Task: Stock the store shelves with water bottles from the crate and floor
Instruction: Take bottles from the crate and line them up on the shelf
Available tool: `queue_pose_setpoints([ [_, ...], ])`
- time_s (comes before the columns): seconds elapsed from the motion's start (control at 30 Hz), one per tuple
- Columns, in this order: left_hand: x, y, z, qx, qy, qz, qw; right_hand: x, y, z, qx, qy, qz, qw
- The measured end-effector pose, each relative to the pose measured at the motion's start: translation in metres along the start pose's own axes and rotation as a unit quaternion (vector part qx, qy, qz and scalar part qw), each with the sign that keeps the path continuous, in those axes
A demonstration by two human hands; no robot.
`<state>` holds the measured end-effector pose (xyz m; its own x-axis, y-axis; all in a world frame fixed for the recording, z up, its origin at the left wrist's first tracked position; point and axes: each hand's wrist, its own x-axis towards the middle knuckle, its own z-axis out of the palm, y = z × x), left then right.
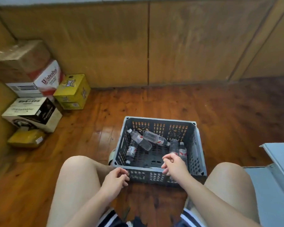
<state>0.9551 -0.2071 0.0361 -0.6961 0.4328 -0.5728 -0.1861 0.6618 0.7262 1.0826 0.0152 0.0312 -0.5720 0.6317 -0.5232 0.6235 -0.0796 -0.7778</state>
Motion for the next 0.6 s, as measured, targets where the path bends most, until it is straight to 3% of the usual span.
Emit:
queue_pose_setpoints([
  [0.17, 0.063, 0.023, 0.02, 0.018, -0.033, -0.011, 0.999, 0.042, 0.023, 0.005, 0.003, -0.007, 0.079, 0.997],
  [0.3, 0.115, 0.04, 0.042, 0.043, -0.045, -0.015, 0.998, 0.083, 0.027, 0.013, 0.002, -0.006, 0.091, 0.996],
  [0.6, 0.222, 0.009, 0.101, 0.166, -0.125, -0.083, 0.975, 0.194, 0.079, 0.001, -0.163, -0.039, 0.183, 0.969],
])
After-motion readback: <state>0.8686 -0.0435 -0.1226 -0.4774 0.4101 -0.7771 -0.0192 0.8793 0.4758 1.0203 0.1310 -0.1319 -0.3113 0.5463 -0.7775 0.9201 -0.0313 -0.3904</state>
